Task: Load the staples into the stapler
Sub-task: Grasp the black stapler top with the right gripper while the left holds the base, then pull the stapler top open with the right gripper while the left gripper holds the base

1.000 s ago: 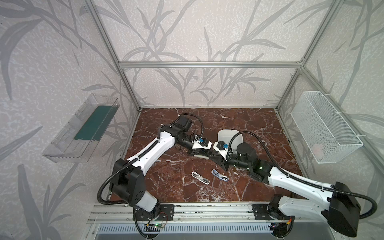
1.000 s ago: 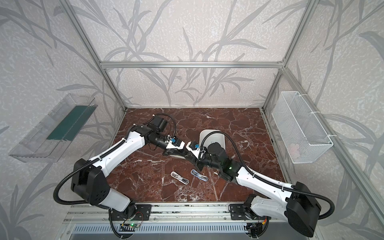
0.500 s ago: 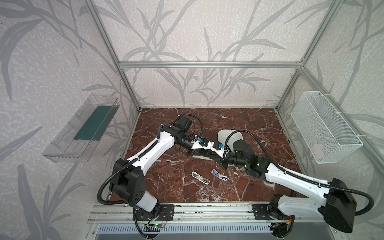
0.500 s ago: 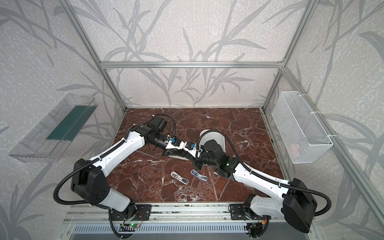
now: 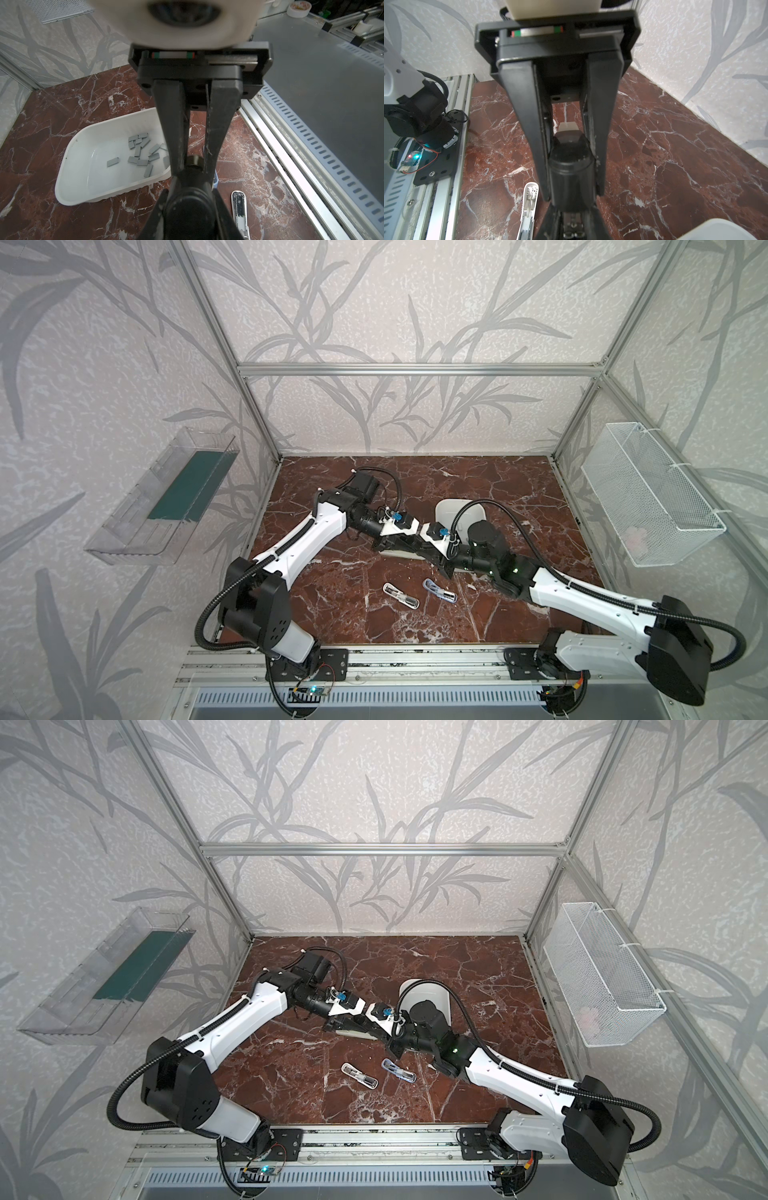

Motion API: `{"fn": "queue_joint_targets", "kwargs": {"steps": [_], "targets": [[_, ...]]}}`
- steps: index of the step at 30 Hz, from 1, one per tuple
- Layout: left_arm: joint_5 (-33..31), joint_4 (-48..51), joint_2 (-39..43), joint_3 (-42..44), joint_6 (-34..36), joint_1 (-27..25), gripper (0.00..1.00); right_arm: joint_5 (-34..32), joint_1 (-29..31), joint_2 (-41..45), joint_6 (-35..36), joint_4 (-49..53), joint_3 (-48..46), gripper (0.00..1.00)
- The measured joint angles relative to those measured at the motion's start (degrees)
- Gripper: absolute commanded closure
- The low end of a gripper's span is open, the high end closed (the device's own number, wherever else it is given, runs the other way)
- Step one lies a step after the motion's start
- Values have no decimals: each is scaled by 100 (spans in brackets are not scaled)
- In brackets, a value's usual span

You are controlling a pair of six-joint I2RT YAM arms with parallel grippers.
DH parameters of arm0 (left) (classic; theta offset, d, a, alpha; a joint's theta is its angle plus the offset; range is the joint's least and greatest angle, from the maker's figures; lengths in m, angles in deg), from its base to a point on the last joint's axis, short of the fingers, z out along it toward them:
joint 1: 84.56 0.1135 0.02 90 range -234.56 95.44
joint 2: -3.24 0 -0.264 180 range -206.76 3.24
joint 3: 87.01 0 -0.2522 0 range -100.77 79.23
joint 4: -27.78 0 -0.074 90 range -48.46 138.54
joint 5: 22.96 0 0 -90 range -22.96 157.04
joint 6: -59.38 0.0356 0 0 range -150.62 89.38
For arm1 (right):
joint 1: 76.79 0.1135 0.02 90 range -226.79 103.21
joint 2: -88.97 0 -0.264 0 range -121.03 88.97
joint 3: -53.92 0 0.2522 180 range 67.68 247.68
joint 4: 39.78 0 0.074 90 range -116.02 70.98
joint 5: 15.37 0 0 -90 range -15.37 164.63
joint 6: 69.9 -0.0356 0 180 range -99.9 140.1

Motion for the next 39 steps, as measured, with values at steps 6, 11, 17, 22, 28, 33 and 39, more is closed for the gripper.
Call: {"fn": "queue_joint_targets", "kwargs": {"steps": [6, 11, 17, 22, 28, 33, 39], "targets": [[761, -459, 365, 350, -448, 627, 100, -310, 50, 11, -144, -214, -544, 100], [951, -1346, 605, 852, -1143, 852, 100, -645, 223, 11, -361, -479, -654, 100], [627, -2844, 1021, 1849, -2275, 852, 98, -1482, 769, -210, -726, -595, -776, 100], [243, -3370, 1038, 2048, -2802, 852, 88, -2127, 1021, -511, -1069, -726, -728, 100], [-1246, -4439, 966, 2039, -3139, 990, 77, -2100, 1373, -487, -1351, -809, -734, 100], [-2424, -5211, 949, 2037, -3250, 1222, 79, -1899, 1797, -503, -1486, -968, -732, 100], [-2780, -5228, 949, 2026, -3075, 1185, 100, -1967, 1818, -505, -1572, -1054, -721, 99]]}}
